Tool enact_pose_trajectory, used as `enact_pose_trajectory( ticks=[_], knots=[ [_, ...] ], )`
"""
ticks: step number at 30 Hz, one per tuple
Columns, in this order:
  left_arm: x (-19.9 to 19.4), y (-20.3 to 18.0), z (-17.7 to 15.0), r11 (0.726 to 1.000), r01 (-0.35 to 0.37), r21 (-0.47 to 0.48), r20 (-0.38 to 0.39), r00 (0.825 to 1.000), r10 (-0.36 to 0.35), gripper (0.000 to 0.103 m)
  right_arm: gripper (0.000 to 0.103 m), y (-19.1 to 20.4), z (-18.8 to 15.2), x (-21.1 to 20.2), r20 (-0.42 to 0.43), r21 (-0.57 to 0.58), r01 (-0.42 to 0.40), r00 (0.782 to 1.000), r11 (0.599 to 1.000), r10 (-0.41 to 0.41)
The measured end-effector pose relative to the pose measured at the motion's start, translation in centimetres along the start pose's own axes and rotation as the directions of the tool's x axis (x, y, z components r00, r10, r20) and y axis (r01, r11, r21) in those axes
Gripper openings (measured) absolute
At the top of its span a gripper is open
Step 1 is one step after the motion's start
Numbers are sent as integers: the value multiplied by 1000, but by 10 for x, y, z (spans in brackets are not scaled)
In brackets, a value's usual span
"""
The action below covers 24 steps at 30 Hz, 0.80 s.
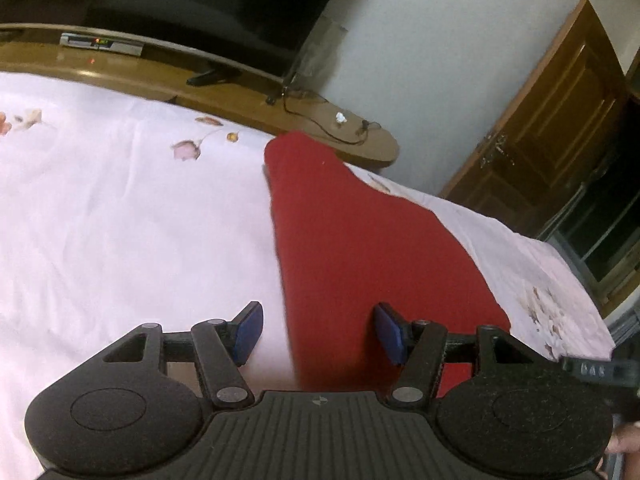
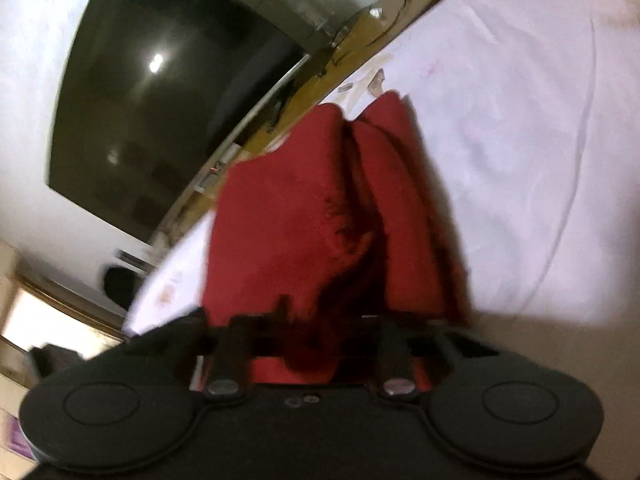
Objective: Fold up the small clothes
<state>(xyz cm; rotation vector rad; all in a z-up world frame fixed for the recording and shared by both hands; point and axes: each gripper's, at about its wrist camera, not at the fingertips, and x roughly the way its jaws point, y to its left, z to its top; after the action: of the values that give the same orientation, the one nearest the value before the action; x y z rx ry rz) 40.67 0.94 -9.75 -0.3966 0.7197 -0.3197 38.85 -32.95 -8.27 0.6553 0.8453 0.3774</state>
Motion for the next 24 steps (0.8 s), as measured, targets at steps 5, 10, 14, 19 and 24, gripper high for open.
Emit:
enact_pose_trajectory(
  ticks=[5, 10, 14, 19, 24],
  knots=[
    [9, -5, 15, 1000, -4, 29, 13, 1000, 3, 60, 12, 13, -7, -39, 109, -132, -50, 992, 990, 65],
    [30, -5, 14, 998, -35, 47, -58, 998, 37, 70, 13, -18, -15, -25, 35, -56, 9, 999, 998, -7],
    [24, 0, 21, 999, -31, 43, -49, 998, 33, 70, 47, -26, -10, -25, 75, -3, -70, 995, 998, 70],
    [23, 4, 26, 998, -26, 50, -38, 999, 28, 70, 54, -25, 20, -14, 117, 2, -115, 987, 993, 114],
    [30, 3, 30, 998, -39, 59, -48, 998, 42, 70, 47, -31, 38, 12, 87, 17, -141, 986, 990, 139]
  ],
)
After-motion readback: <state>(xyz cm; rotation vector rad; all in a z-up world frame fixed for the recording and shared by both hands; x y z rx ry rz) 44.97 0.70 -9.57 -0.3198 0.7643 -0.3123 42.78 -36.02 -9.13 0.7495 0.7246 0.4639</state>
